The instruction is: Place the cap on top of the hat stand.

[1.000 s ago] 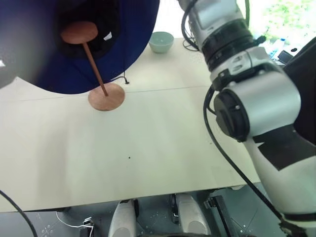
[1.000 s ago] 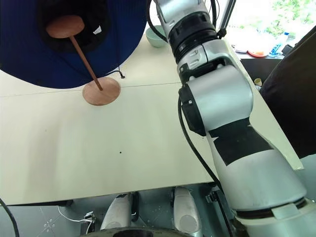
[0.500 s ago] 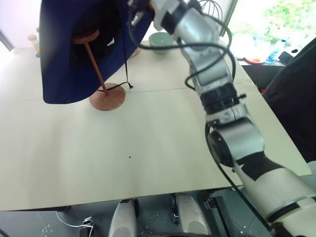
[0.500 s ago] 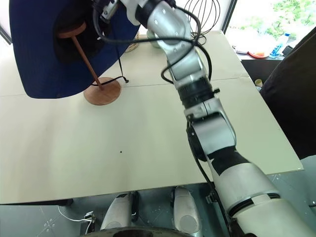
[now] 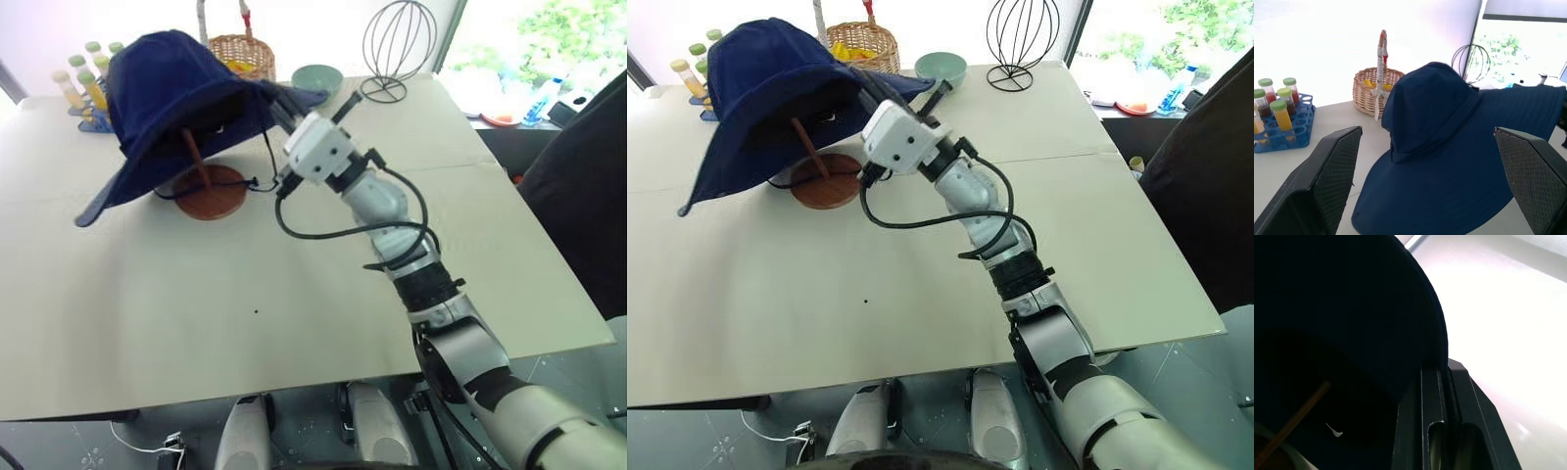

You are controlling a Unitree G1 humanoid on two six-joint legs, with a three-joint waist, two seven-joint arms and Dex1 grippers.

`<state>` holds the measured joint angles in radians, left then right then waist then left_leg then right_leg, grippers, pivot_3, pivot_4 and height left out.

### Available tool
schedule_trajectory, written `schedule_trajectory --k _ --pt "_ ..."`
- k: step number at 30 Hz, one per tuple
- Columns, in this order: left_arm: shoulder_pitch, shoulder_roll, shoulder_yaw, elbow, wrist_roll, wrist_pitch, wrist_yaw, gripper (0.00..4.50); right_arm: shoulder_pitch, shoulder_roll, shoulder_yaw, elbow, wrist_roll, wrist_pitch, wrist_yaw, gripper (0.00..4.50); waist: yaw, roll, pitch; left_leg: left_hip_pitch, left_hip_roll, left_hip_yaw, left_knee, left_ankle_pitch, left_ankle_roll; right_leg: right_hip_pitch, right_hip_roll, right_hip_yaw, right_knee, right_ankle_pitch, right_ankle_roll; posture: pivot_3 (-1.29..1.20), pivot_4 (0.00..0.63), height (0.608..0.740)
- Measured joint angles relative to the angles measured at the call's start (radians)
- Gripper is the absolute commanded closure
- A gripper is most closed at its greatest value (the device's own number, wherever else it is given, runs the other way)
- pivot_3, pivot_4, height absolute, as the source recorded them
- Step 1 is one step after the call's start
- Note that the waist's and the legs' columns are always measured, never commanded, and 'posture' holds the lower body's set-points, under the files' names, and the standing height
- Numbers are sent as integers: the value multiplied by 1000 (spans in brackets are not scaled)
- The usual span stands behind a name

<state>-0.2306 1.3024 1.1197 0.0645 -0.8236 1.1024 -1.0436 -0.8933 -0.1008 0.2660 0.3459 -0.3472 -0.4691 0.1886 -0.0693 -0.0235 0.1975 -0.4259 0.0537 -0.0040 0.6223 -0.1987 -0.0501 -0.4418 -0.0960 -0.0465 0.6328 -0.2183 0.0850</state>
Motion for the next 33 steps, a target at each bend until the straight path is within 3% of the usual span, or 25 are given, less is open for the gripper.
schedule_trajectory --k 13,24,33 --pt "-55 21 -83 45 7 -36 -18 0 16 -20 53 94 -107 -60 -68 4469 0 0 0 0 0 0 0 0 0 0 0 0 0 0 0 0 150 735" --pt "-58 21 -96 50 9 -41 -21 0 61 -174 179 98 -242 -220 -43 4469 0 0 0 0 0 0 1 0 0 0 0 0 0 0 0 0 150 735" --pt "-59 21 -122 41 8 -41 -6 0 61 -199 207 158 -309 -199 -21 4469 1 -1 0 0 0 0 1 0 0 1 0 0 0 0 0 0 150 735"
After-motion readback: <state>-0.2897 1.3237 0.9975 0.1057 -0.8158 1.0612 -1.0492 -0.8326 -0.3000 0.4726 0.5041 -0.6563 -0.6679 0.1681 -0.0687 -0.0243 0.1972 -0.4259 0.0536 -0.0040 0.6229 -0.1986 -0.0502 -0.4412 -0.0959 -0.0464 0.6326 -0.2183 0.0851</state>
